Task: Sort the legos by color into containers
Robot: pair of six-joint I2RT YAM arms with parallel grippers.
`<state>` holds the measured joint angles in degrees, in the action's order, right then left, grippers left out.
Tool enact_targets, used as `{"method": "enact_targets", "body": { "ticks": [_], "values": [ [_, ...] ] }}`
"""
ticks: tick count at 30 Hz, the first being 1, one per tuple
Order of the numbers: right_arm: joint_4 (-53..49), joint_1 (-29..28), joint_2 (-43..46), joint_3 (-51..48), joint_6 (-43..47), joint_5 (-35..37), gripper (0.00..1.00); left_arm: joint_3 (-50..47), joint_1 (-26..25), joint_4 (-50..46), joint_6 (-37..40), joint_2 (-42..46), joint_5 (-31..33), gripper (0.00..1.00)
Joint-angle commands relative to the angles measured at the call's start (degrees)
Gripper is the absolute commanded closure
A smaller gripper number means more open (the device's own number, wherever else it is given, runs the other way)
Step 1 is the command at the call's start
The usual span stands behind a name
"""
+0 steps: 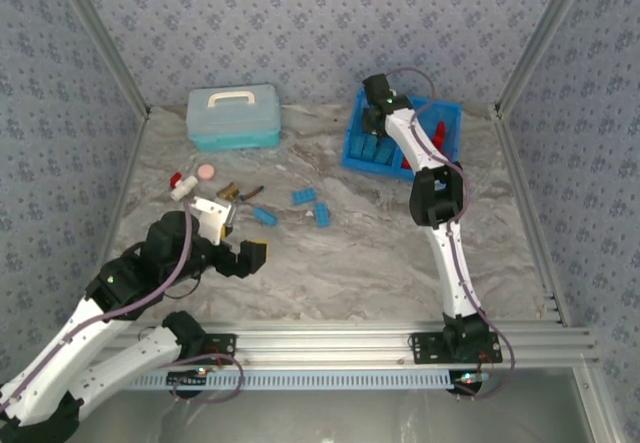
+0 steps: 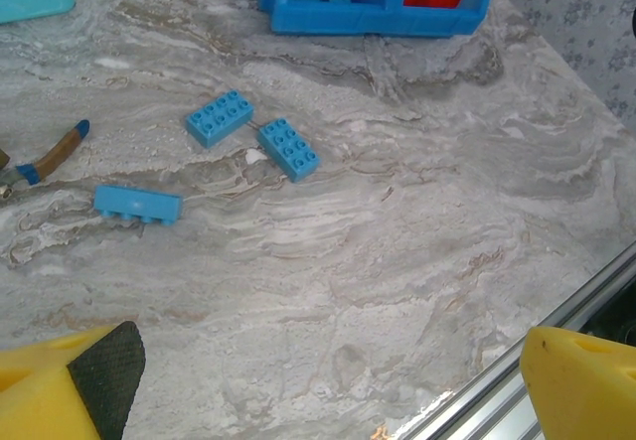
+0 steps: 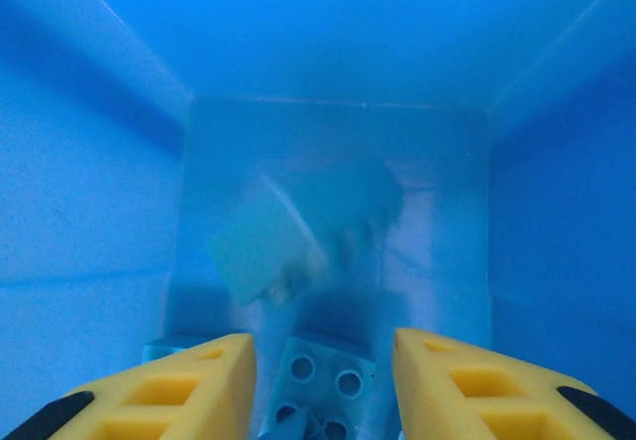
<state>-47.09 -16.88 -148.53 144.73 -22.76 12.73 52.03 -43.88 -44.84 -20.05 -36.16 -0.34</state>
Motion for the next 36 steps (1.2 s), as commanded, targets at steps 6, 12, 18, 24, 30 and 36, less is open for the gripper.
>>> {"method": "enact_targets", "body": {
  "ticks": [6, 12, 18, 24, 30, 36],
  "values": [
    [-4.7, -1.2, 6.9, 2.9, 2.5, -1.1, 0.55, 1.5, -0.2, 2.1, 1.7, -3.3, 0.5, 0.01],
    [4.7, -8.9, 29.4, -27.0, 4.1, 0.8, 0.56, 1.7, -0.2, 3.4, 3.1, -3.7, 0.7, 0.01],
    [7.9, -20.6, 43.7, -50.6, -1.4, 3.8, 0.55, 1.7, -0.1, 2.6, 3.6, -3.4, 0.2, 0.01],
    [10.5, -29.5, 43.2, -61.5, -6.9, 5.2, 0.53, 0.9, -0.1, 2.5, 2.9, -2.3, -0.5, 0.01],
    [12.3, -30.5, 36.4, -61.5, -6.8, 2.5, 0.29, -0.3, -0.1, 2.4, 1.2, -0.6, -0.9, 0.01],
    [14.5, -29.5, 30.4, -59.6, -7.3, -0.6, 0.31, -0.3, -0.1, 1.7, 0.1, -0.3, -1.0, 0.01]
  ]
}}
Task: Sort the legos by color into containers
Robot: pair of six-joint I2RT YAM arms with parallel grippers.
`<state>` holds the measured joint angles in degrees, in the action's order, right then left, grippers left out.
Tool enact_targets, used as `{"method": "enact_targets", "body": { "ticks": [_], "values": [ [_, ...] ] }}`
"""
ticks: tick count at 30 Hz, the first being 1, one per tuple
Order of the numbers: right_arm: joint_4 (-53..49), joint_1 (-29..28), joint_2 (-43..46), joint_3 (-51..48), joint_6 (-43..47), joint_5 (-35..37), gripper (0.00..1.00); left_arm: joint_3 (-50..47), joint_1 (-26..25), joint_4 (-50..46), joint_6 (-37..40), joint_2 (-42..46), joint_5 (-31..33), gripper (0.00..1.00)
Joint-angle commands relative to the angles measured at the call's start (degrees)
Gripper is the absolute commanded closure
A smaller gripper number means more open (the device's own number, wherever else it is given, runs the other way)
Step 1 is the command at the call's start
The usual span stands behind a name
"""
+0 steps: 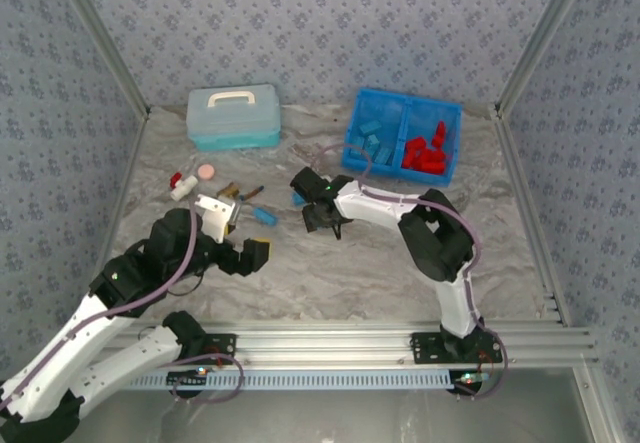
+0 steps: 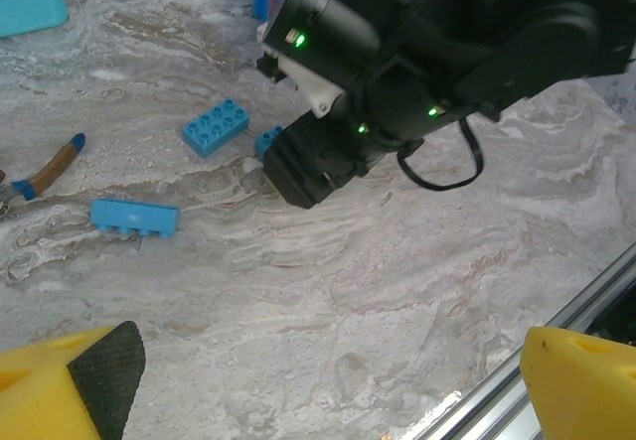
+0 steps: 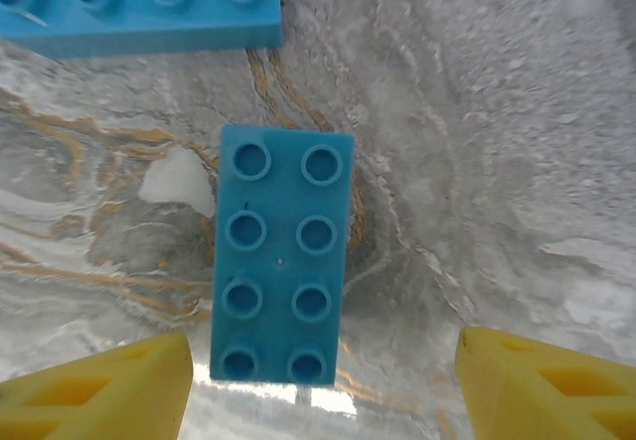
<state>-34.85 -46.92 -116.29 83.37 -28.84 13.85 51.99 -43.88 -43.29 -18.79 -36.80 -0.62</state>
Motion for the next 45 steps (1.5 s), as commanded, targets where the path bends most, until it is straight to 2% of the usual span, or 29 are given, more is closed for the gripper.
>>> {"method": "enact_targets", "body": {
  "ticks": [1, 4, 10, 20, 26, 30, 37, 45],
  "values": [
    [3.1, 0.6, -2.0, 1.3, -1.4, -2.0, 0.34, -0.2, -0.1, 0.1, -1.2, 0.4, -0.7, 0.01],
    [3.6, 0.7, -2.7, 1.3, -1.9, -2.1, 0.47, -0.1, -0.1, 0.1, -1.0, 0.5, -0.5, 0.01],
    [3.3, 0.8, -1.4, 0.7, -2.6, -1.7, 0.65, 0.2, -0.1, -0.2, -0.6, 0.0, -0.4, 0.01],
    [-1.8, 3.8, 8.8, 4.9, 0.8, 2.9, 0.66, 0.8, -0.1, 0.0, 0.0, -0.1, -0.7, 0.01],
    [-2.7, 10.5, 11.2, 10.2, 2.6, 2.7, 0.65, 1.0, 0.0, 0.2, 0.4, -0.3, -0.6, 0.01],
    [-3.3, 16.5, 7.7, 16.9, 4.9, 1.8, 0.65, 1.5, 0.0, 0.1, 0.6, -0.8, -0.7, 0.01],
    [-7.4, 25.0, -6.7, 35.8, 7.8, -0.8, 0.65, 1.4, -0.1, -0.2, 0.4, -0.9, -0.6, 0.01],
    [-12.1, 28.1, -24.1, 56.8, 9.4, -0.1, 0.65, 1.1, -0.1, 0.3, 0.9, -2.1, 0.1, 0.01]
  ]
}}
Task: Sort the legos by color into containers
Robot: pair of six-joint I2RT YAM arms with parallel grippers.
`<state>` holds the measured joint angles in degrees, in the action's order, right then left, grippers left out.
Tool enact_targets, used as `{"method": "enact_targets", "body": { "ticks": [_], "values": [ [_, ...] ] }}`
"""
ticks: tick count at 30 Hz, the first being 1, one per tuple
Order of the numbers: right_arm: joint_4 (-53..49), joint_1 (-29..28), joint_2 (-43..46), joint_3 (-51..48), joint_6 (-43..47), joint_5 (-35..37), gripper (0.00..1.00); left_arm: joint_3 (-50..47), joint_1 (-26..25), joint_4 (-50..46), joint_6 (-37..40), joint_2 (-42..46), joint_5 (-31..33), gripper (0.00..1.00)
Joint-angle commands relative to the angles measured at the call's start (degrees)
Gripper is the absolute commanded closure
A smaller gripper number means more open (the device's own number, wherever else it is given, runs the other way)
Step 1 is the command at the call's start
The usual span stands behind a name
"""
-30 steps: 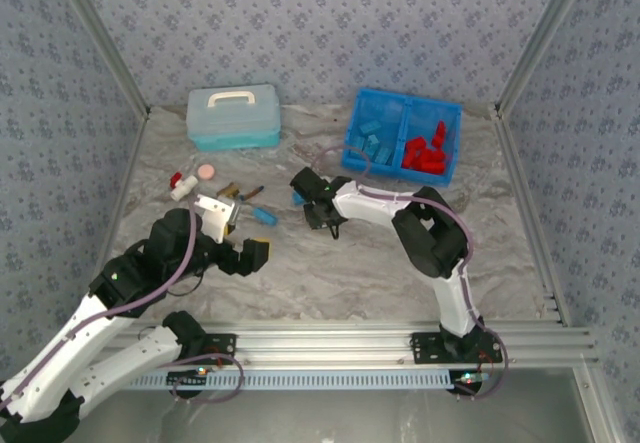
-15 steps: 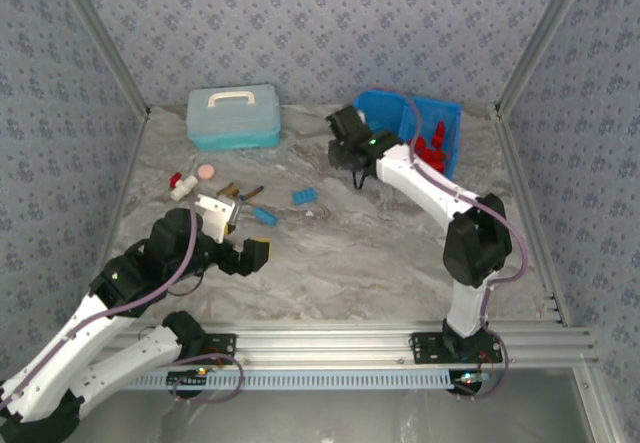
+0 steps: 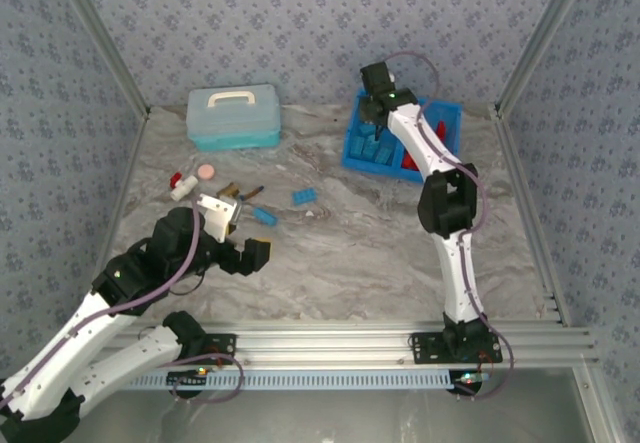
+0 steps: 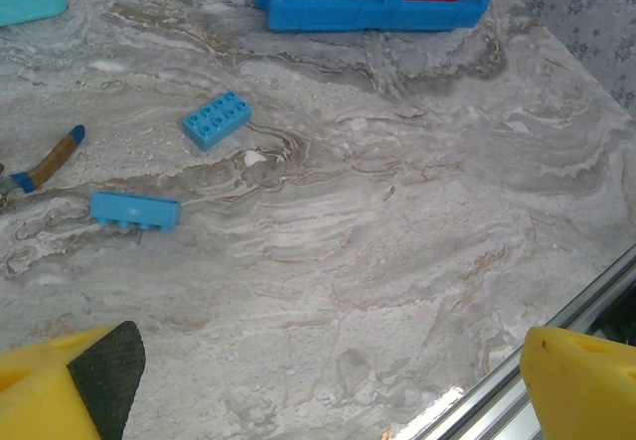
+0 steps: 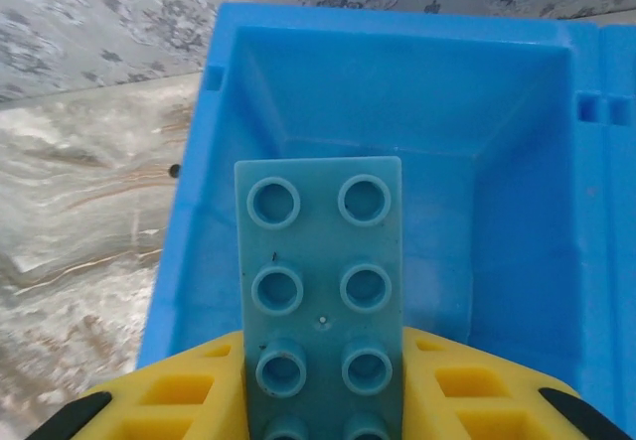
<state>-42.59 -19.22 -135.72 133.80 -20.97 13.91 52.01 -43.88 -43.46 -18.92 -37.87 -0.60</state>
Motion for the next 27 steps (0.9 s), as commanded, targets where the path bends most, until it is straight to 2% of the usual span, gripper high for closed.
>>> {"method": "enact_targets", "body": {
  "ticks": [1, 4, 10, 17, 22, 27],
  "values": [
    [-4.5, 0.6, -5.9, 7.7, 1.4, -0.5, 0.65, 1.2, -0.1, 0.6, 1.2, -1.4, 0.1, 0.01],
    [-5.0, 0.9, -9.5, 11.2, 0.2, -1.9, 0.63, 1.8, -0.1, 0.6, 1.7, -2.5, 0.0, 0.01],
    [-5.2, 1.5, -10.2, 11.2, -2.3, -3.6, 0.54, 2.4, -0.1, 0.9, 2.8, -2.9, 1.2, 0.01],
    [-8.2, 0.8, -2.8, 9.3, -0.4, -3.0, 0.5, 2.7, -0.1, 0.5, 3.6, -1.8, 1.9, 0.01],
    [-4.8, -2.8, 8.7, -3.4, 2.4, -1.7, 0.5, 2.2, -0.1, 0.9, 2.8, -1.1, 1.3, 0.01],
    [-0.7, -9.9, 18.8, -17.8, 5.2, -1.0, 0.47, 1.8, -0.1, 1.0, 2.4, -0.2, 0.9, 0.01]
  ]
}}
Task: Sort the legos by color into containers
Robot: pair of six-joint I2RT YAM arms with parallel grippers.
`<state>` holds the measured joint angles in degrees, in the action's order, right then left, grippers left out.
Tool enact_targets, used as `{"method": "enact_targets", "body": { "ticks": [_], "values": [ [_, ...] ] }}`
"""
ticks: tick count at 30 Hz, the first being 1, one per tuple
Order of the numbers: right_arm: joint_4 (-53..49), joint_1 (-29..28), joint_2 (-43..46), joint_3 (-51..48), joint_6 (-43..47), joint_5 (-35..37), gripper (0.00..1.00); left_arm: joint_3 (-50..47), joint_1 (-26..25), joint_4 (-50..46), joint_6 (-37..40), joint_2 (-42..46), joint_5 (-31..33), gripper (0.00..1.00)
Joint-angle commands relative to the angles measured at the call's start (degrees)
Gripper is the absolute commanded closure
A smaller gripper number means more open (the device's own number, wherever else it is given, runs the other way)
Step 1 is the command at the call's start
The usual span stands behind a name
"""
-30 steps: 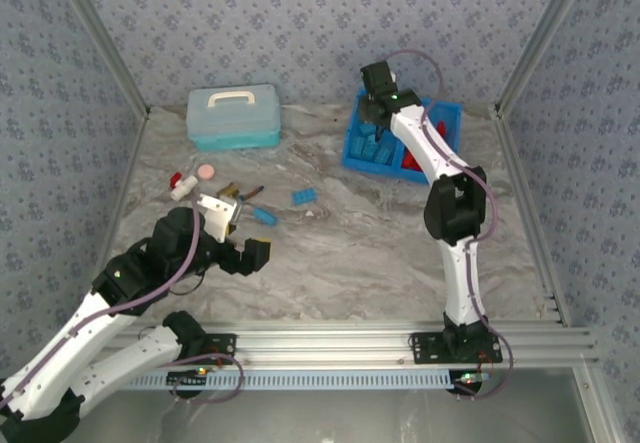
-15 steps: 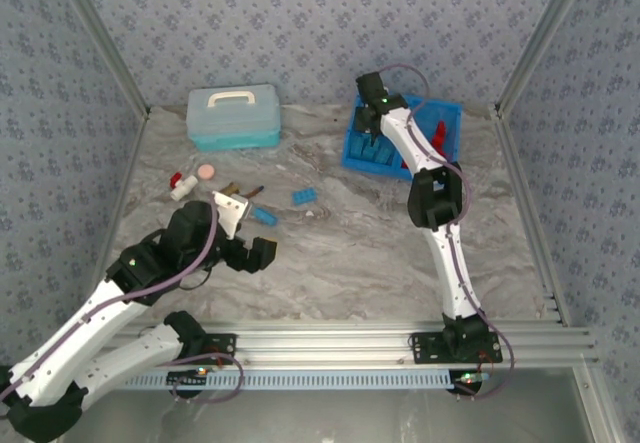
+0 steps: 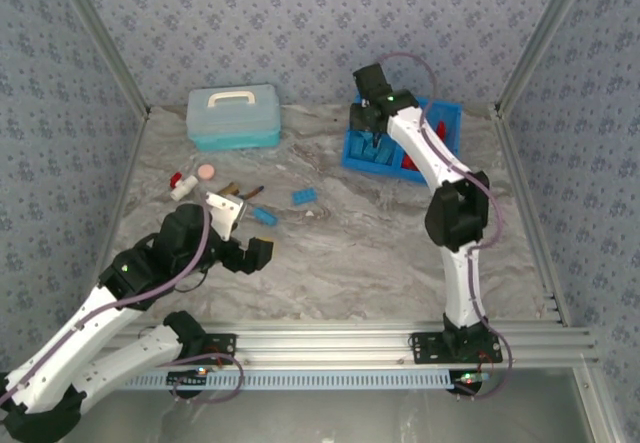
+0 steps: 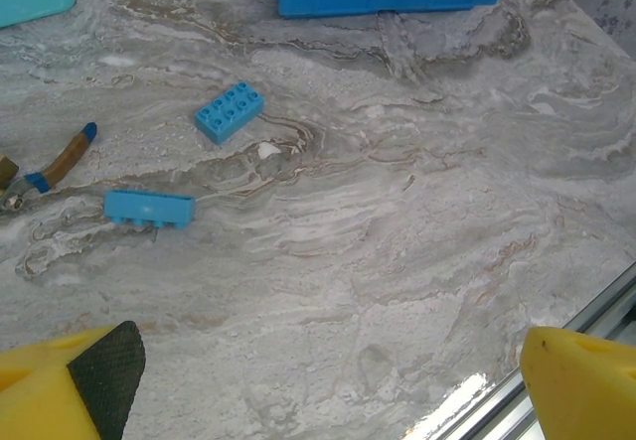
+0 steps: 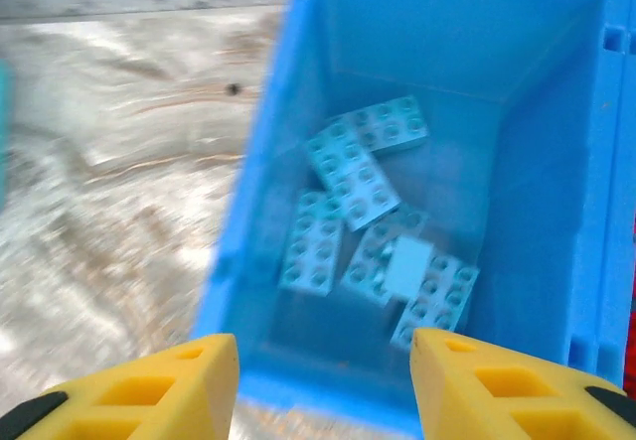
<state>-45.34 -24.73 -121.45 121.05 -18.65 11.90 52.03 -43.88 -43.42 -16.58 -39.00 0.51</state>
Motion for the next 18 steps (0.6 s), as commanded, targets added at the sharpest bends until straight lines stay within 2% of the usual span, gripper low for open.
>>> {"method": "enact_targets", "body": {
  "ticks": [1, 4, 8, 9, 10, 11, 18],
  "values": [
    [2.0, -6.2, 5.6, -7.0, 2.6, 1.1, 0.47, 1.7, -0.1, 0.9, 0.0, 1.1, -0.2, 0.01],
    [2.4, -10.4, 6.9, -11.4, -0.1, 0.6, 0.43, 1.3, -0.1, 0.9, -0.5, 1.4, -0.3, 0.01],
    [4.7, -15.7, 5.3, -15.0, 0.9, -0.2, 0.3, 1.1, -0.1, 0.7, -1.3, 1.9, -0.7, 0.01],
    [4.5, -16.2, 4.5, -15.1, 1.4, -0.4, 0.23, 1.1, -0.1, 0.4, -1.5, 2.1, -0.8, 0.01],
    [3.8, -16.4, 3.3, -14.8, 1.7, -1.2, 0.09, 1.1, -0.1, 0.1, -1.8, 2.3, -0.8, 0.01],
    [3.1, -16.4, 2.1, -14.3, 1.8, -2.3, 0.0, 1.2, -0.1, -0.4, -1.9, 2.6, -0.9, 0.01],
    [1.9, -16.9, -4.8, -12.6, 1.6, -5.1, 0.0, -0.1, -0.1, -0.4, -2.9, 4.9, -0.5, 0.01]
  ]
}}
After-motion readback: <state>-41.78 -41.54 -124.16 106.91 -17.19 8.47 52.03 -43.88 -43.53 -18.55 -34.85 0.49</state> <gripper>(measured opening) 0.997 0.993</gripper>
